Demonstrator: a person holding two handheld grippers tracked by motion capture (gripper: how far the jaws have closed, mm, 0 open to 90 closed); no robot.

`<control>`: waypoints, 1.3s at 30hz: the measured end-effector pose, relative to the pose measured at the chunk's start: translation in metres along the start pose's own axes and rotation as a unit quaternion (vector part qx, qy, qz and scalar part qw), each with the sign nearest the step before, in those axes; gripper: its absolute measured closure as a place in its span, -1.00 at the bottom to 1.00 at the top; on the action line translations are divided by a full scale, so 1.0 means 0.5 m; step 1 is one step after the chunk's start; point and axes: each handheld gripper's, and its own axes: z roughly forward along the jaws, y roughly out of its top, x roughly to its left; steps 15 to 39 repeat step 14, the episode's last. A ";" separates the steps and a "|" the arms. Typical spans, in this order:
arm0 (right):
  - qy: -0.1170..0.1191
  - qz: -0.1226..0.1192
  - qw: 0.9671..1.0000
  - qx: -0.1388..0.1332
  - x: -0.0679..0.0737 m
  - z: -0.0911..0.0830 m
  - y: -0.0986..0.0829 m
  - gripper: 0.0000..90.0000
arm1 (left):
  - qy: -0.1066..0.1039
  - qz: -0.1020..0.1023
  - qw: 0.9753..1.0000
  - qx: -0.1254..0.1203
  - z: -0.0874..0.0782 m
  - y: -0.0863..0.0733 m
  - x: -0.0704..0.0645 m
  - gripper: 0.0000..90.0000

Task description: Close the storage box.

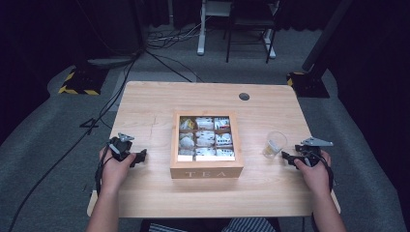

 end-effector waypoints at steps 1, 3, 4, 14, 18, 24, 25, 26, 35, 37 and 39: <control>0.000 0.000 1.000 0.000 0.000 0.000 0.000 -0.40 | -0.005 0.002 1.000 -0.003 0.003 -0.001 0.002 -0.65; -0.001 0.000 1.000 0.000 0.000 0.000 0.000 -0.40 | -0.012 0.009 1.000 -0.018 0.012 -0.002 0.008 -0.75; -0.001 0.000 1.000 0.000 0.000 0.000 0.000 -0.41 | -0.012 0.008 1.000 -0.014 0.013 0.000 0.008 -0.81; -0.002 -0.001 1.000 0.001 0.001 0.000 0.000 -0.41 | -0.011 0.007 1.000 -0.013 0.014 0.001 0.008 -0.84; -0.002 -0.001 1.000 0.001 0.001 0.000 0.000 -0.41 | -0.011 0.007 1.000 -0.013 0.014 0.001 0.008 -0.84; -0.002 -0.001 1.000 0.001 0.001 0.000 0.000 -0.41 | -0.011 0.007 1.000 -0.013 0.014 0.001 0.008 -0.84; -0.002 -0.001 1.000 0.001 0.001 0.000 0.000 -0.41 | -0.011 0.007 1.000 -0.013 0.014 0.001 0.008 -0.84; -0.002 -0.001 1.000 0.001 0.001 0.000 0.000 -0.41 | -0.011 0.007 1.000 -0.013 0.014 0.001 0.008 -0.84; -0.002 -0.001 1.000 0.001 0.001 0.000 0.000 -0.41 | -0.011 0.007 1.000 -0.013 0.014 0.001 0.008 -0.84; -0.002 -0.001 1.000 0.001 0.001 0.000 0.000 -0.41 | -0.011 0.007 1.000 -0.013 0.014 0.001 0.008 -0.84; -0.002 -0.001 1.000 0.001 0.001 0.000 0.000 -0.41 | -0.011 0.007 1.000 -0.013 0.014 0.001 0.008 -0.84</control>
